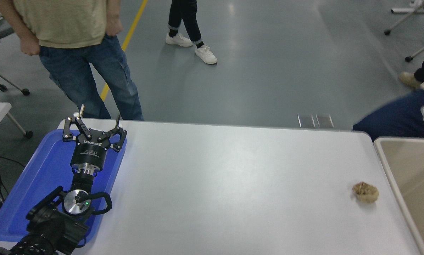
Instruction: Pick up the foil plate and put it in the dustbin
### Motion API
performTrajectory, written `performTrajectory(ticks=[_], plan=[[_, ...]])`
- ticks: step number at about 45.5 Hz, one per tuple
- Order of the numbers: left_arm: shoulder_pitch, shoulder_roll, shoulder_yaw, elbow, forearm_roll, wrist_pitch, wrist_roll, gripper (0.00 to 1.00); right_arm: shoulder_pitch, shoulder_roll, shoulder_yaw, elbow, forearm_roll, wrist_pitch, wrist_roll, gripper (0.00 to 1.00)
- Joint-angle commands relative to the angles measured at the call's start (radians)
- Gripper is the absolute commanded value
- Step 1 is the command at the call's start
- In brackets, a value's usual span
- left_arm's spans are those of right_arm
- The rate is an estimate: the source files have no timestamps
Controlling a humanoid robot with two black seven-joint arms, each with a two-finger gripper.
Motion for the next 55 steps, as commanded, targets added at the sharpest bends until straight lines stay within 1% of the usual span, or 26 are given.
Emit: performTrajectory(ticks=[1, 38, 49, 55], plan=[[-0.001, 0.001, 0.0, 0.0, 0.0, 0.0, 0.0, 1.0, -0.837, 0.036, 0.258, -0.211, -0.037, -0.09, 0.039, 0.0], [-0.001, 0.001, 0.0, 0.0, 0.0, 0.0, 0.0, 1.0, -0.846, 0.056, 0.259, -0.188, -0.04, -0.095, 0.039, 0.0], [-0.001, 0.001, 0.0, 0.0, 0.0, 0.0, 0.0, 1.0, -0.849, 0.064, 0.259, -0.182, -0.04, -0.118, 0.039, 0.0], [-0.001, 0.001, 0.0, 0.0, 0.0, 0.0, 0.0, 1.0, -0.853, 0.081, 0.258, -0.185, -0.061, -0.142, 0.038, 0.0]])
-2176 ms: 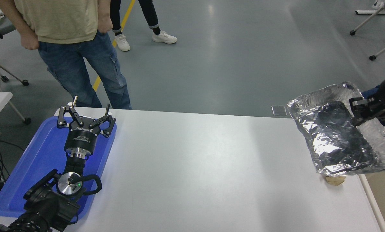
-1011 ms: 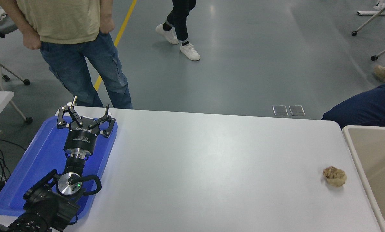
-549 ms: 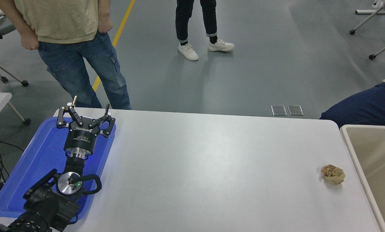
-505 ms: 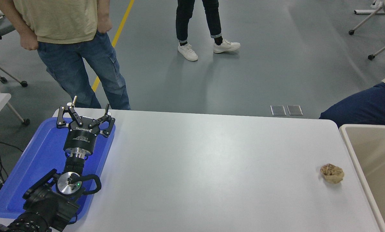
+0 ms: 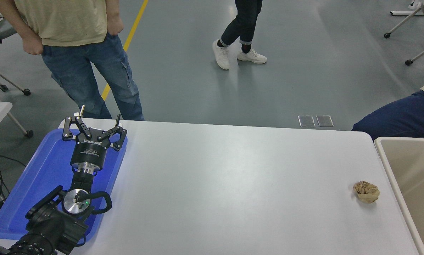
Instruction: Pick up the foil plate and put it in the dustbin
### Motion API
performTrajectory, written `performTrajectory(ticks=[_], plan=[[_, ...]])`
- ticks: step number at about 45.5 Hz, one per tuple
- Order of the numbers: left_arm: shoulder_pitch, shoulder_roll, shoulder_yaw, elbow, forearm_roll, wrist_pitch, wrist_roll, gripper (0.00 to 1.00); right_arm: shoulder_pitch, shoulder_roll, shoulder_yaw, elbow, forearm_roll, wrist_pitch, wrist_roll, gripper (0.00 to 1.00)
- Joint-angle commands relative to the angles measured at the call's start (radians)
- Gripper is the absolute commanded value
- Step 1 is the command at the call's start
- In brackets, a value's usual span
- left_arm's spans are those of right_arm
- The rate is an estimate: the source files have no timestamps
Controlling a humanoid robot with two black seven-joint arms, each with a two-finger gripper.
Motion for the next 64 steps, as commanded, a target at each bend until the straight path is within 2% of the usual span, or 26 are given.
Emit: performTrajectory(ticks=[1, 30, 32, 34, 36, 38, 41, 45, 57, 64], plan=[[0.0, 0.0, 0.0, 0.0, 0.0, 0.0, 0.0, 1.0, -0.011, 0.018, 0.0, -0.002, -0.02, -0.038, -0.001, 0.0], [0.0, 0.0, 0.0, 0.0, 0.0, 0.0, 0.0, 1.0, -0.158, 0.124, 0.009, -0.022, -0.021, -0.225, -0.011, 0.01], [0.0, 0.0, 0.0, 0.0, 0.0, 0.0, 0.0, 1.0, -0.158, 0.124, 0.01, -0.022, -0.021, -0.227, -0.009, 0.18], [0.0, 0.0, 0.0, 0.0, 0.0, 0.0, 0.0, 1.0, -0.161, 0.125, 0.012, -0.022, -0.02, -0.228, -0.009, 0.46], [0.0, 0.0, 0.0, 0.0, 0.0, 0.0, -0.002, 1.0, -0.161, 0.125, 0.019, -0.022, -0.02, -0.231, -0.009, 0.69], [0.0, 0.0, 0.0, 0.0, 0.0, 0.0, -0.002, 1.0, -0.163, 0.125, 0.032, -0.022, -0.02, -0.234, -0.009, 0.79], [0.0, 0.0, 0.0, 0.0, 0.0, 0.0, -0.002, 1.0, -0.167, 0.125, 0.053, -0.022, -0.02, -0.234, -0.009, 0.82], [0.0, 0.0, 0.0, 0.0, 0.0, 0.0, 0.0, 1.0, -0.175, 0.125, 0.062, -0.02, -0.02, -0.233, -0.011, 0.99], [0.0, 0.0, 0.0, 0.0, 0.0, 0.0, -0.002, 1.0, -0.189, 0.125, 0.119, -0.019, -0.014, -0.233, -0.009, 1.0], [0.0, 0.0, 0.0, 0.0, 0.0, 0.0, -0.001, 1.0, -0.196, 0.125, 0.236, -0.013, -0.001, -0.233, -0.011, 1.0]])
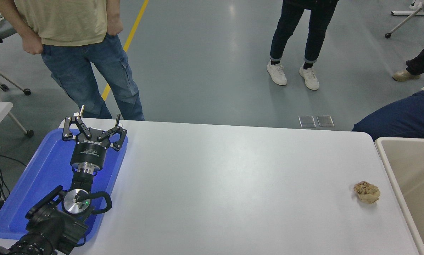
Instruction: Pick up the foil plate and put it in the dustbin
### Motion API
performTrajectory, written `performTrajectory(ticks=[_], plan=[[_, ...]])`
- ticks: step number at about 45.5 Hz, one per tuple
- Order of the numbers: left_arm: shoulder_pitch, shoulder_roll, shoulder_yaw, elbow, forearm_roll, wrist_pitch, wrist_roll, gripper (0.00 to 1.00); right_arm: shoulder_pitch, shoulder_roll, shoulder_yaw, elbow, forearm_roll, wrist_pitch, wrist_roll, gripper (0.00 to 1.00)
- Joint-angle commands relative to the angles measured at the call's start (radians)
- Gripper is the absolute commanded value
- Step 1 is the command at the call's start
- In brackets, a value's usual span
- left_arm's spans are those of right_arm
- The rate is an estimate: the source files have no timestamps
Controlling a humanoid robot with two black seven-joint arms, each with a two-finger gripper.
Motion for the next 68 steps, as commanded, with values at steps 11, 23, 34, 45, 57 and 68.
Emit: performTrajectory(ticks=[11, 23, 34, 45, 57, 68], plan=[[0.0, 0.0, 0.0, 0.0, 0.0, 0.0, 0.001, 1.0, 0.019, -0.063, 0.229, 0.188, 0.023, 0.015, -0.006, 1.0], [0.0, -0.002, 0.0, 0.0, 0.0, 0.0, 0.001, 1.0, 0.339, -0.183, -0.073, 0.52, 0.026, 0.024, -0.044, 1.0], [0.0, -0.002, 0.0, 0.0, 0.0, 0.0, 0.001, 1.0, 0.894, -0.142, -0.657, 0.825, 0.159, 0.036, -0.042, 1.0], [0.0, -0.002, 0.0, 0.0, 0.0, 0.0, 0.001, 1.0, 1.278, 0.07, -0.952, 1.126, 0.351, 0.041, -0.038, 1.0], [0.0, -0.002, 0.0, 0.0, 0.0, 0.0, 0.001, 1.0, 1.441, 0.246, -0.929, 1.215, 0.572, 0.194, -0.039, 1.0], [0.001, -0.002, 0.0, 0.0, 0.0, 0.0, 0.001, 1.0, 1.539, 0.427, -0.918, 1.267, 0.741, 0.377, -0.038, 1.0]])
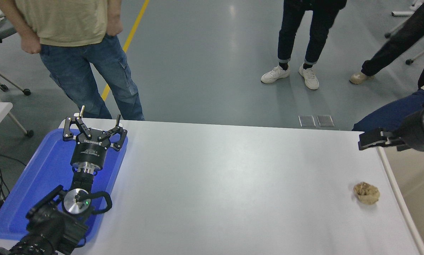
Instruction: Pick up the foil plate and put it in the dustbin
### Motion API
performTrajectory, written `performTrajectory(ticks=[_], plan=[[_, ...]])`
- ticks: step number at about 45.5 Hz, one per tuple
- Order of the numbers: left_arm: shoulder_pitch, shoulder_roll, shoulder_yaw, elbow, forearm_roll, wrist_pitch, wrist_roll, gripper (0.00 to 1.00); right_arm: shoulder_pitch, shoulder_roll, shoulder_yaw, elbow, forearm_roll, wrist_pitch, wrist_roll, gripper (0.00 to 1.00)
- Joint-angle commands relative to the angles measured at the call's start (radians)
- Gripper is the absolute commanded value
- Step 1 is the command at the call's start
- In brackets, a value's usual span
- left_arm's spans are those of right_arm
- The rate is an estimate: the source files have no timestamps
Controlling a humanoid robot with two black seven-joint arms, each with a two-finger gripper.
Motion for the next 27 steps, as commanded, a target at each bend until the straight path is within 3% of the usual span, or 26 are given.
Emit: performTrajectory(ticks=[1, 17, 27], plan=[[0.002, 0.0, 0.0, 0.0, 0.0, 0.0, 0.0, 1.0, 0.14, 0.182, -0.014, 0.078, 0.184, 0.181, 0.002, 1.0], [0.002, 0.0, 0.0, 0.0, 0.0, 0.0, 0.0, 1.0, 0.214, 0.42, -0.018, 0.097, 0.362, 0.256, 0.003, 1.0], [0.002, 0.0, 0.0, 0.0, 0.0, 0.0, 0.0, 1.0, 0.225, 0.436, -0.031, 0.094, 0.395, 0.262, 0.005, 1.0]])
